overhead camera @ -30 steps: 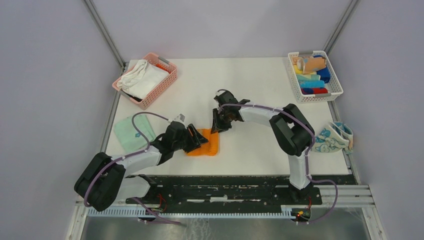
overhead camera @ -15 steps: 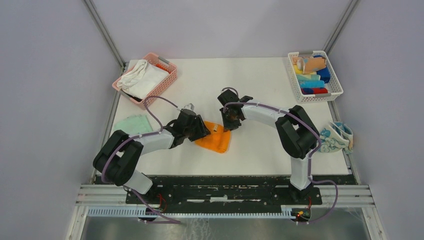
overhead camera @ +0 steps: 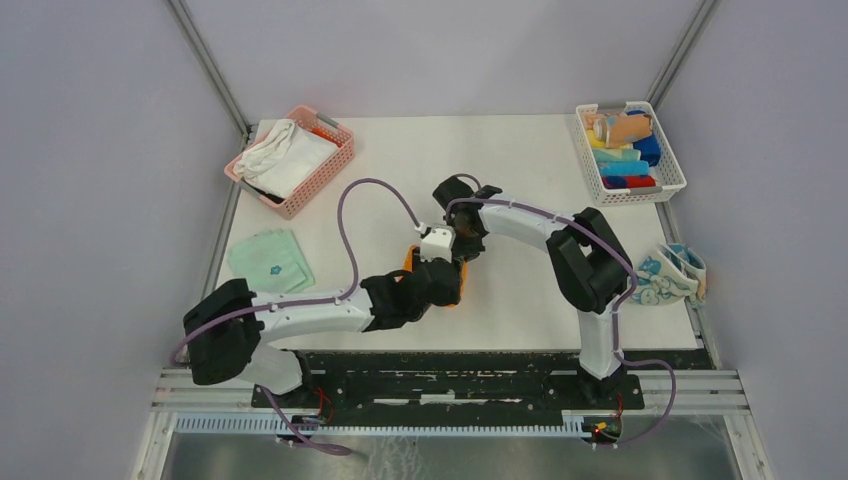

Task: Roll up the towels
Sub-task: Roll the towel at the center of the board.

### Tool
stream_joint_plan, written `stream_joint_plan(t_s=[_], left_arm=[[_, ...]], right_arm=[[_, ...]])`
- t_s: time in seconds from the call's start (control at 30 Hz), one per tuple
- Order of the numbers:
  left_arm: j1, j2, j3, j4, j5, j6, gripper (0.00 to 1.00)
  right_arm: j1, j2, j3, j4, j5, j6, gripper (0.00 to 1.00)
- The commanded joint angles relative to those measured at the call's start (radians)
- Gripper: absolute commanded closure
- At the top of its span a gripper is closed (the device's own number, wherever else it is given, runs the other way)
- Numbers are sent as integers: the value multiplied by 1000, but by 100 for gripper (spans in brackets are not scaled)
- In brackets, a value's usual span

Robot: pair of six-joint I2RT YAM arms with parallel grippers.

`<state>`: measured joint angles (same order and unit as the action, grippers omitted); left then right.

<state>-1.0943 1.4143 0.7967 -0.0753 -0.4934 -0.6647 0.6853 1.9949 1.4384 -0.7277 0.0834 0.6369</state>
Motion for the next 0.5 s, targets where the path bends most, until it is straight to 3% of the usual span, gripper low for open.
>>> stream_joint_plan(t_s=[0.0,0.13,0.47], left_arm=[[-121,81,112,-30,-310,122,39],[-193,205,194,-41,-402,172,39],[-220,427,301,-116,-475,169,41]], right_arm=[[-5,30,43,-55,22,18,76],[-4,35,55,-69,17,17,75],[-6,38,57,-75,-5,14,75]])
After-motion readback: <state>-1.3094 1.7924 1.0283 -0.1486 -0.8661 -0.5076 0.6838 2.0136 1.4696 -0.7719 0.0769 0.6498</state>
